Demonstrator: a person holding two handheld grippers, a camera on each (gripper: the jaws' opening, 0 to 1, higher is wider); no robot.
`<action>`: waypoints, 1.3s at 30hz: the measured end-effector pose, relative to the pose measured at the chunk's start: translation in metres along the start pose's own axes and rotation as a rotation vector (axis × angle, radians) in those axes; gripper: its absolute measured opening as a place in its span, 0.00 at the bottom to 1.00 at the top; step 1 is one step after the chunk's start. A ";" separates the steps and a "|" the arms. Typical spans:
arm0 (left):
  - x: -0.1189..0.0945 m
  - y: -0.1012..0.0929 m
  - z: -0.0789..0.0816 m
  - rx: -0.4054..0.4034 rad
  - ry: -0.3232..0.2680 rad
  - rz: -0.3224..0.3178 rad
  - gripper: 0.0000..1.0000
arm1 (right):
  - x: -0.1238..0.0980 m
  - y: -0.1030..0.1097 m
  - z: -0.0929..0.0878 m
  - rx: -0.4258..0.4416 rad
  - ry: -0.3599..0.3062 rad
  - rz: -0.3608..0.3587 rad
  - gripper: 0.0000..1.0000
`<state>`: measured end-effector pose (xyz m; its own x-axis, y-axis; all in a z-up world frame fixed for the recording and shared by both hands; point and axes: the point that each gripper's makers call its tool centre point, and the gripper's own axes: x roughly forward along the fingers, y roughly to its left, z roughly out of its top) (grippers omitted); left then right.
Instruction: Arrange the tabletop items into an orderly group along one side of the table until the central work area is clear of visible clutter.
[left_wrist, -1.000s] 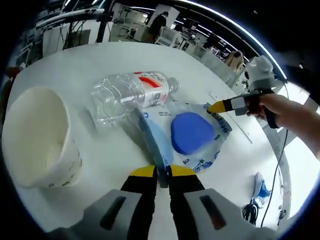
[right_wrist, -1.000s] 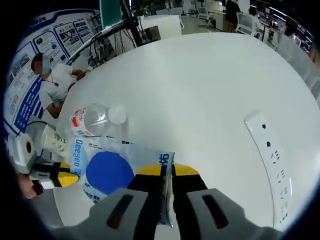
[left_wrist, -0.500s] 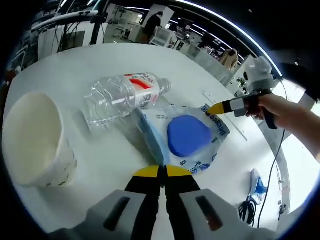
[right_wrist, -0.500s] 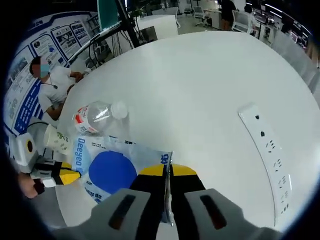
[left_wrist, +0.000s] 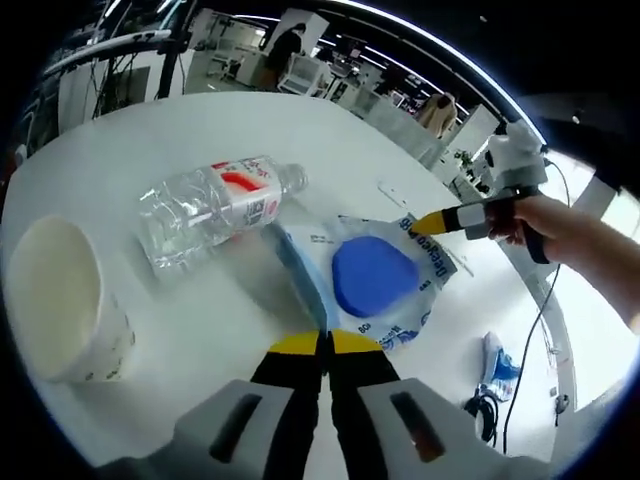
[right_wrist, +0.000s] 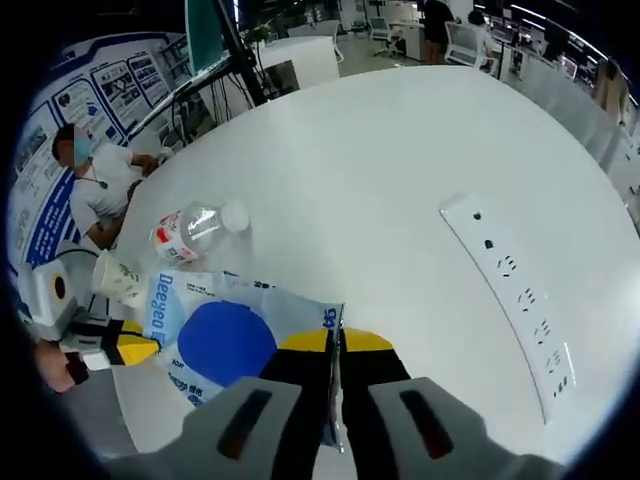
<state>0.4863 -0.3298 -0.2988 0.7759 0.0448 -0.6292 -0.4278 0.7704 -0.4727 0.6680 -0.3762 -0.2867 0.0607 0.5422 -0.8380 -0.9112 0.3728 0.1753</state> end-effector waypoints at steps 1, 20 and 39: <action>0.000 -0.002 0.001 0.001 -0.001 -0.005 0.00 | -0.001 -0.002 0.000 0.003 -0.001 -0.004 0.00; -0.003 -0.037 0.017 0.082 0.003 -0.113 0.00 | -0.054 -0.023 -0.030 0.083 -0.039 -0.093 0.00; 0.001 -0.064 0.029 0.167 0.034 -0.211 0.00 | -0.097 -0.022 -0.066 0.184 -0.072 -0.159 0.00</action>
<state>0.5280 -0.3607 -0.2513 0.8223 -0.1472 -0.5497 -0.1738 0.8548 -0.4889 0.6551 -0.4866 -0.2434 0.2325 0.5154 -0.8248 -0.7985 0.5853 0.1407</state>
